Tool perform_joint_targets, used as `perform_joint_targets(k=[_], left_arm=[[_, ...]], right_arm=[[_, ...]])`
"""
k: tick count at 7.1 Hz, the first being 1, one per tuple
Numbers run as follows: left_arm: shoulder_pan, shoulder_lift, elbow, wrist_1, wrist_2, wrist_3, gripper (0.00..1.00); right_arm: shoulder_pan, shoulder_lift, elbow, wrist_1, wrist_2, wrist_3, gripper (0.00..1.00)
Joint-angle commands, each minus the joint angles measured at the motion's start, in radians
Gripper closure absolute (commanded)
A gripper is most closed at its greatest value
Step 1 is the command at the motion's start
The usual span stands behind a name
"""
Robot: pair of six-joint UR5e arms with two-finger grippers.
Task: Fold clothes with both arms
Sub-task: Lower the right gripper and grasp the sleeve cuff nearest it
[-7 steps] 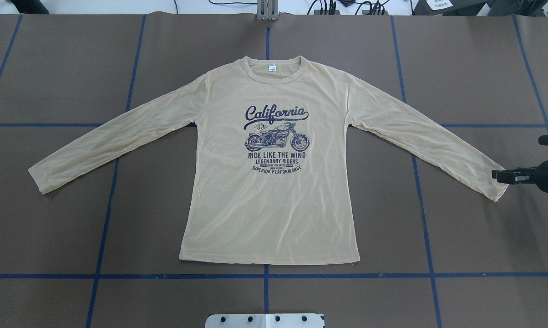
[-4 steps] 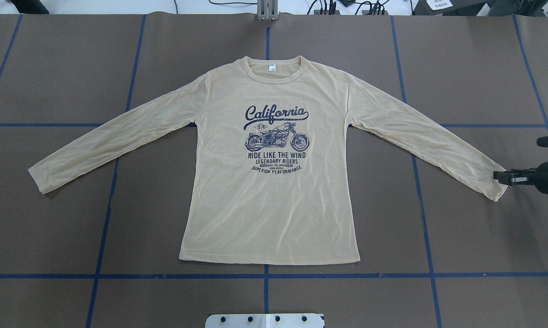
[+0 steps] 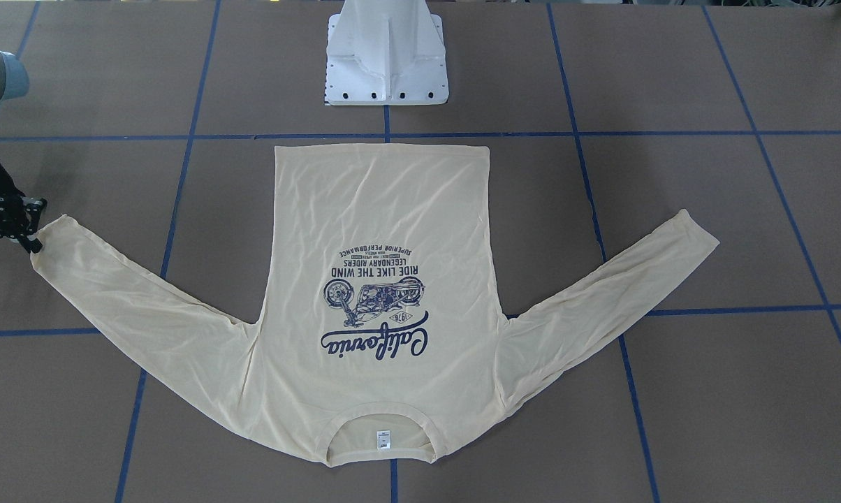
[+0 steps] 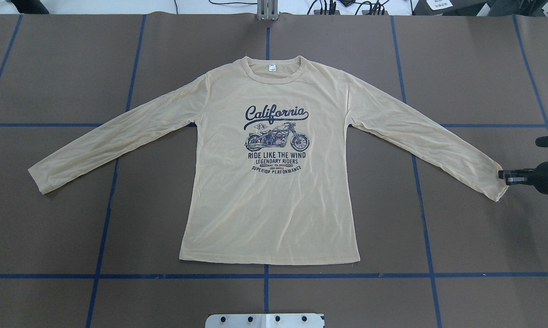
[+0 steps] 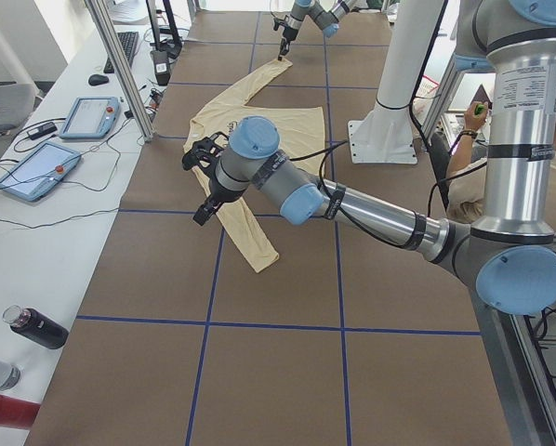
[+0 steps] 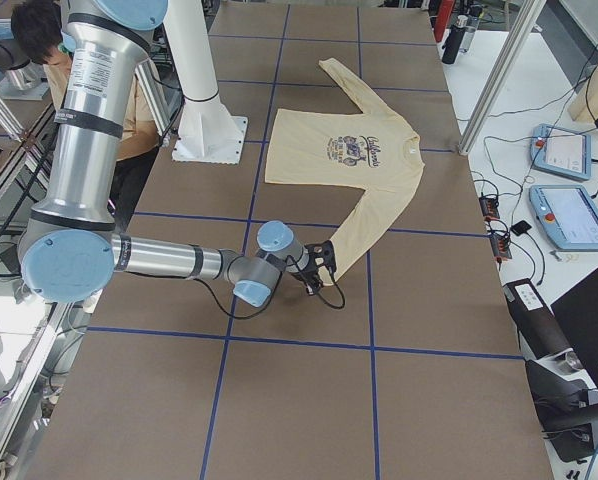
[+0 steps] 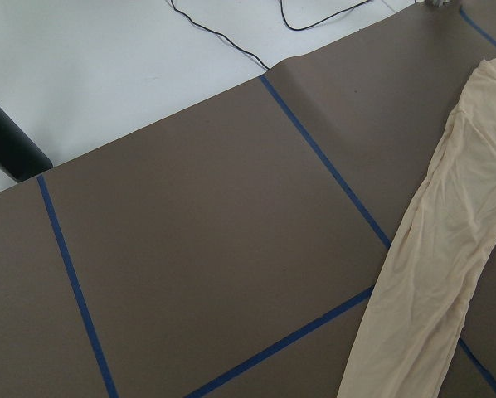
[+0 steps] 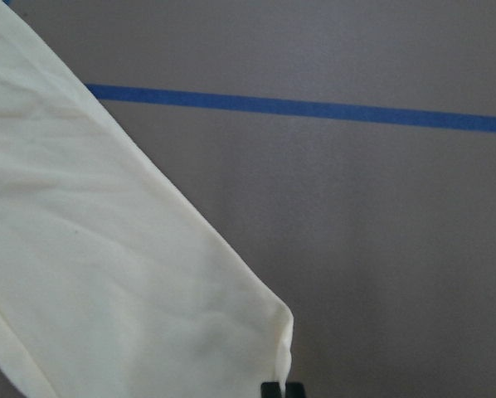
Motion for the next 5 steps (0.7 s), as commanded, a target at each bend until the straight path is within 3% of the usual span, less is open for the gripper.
perform_joint_targets(k=[1,3,5], left_arm=[[0.000,0.000,0.000,0.000,0.000,0.000,0.00],[0.000,0.000,0.000,0.000,0.000,0.000,0.00],[0.000,0.000,0.006,-0.002,0.000,0.000,0.00]], right_arm=[[0.036,0.013,0.094,-0.075,0.070,-0.002,1.00],[0.167,0.183,0.249,-0.429,0.184,-0.004,1.00],[0.165,0.446,0.276,-0.721,0.154,0.011,1.00]])
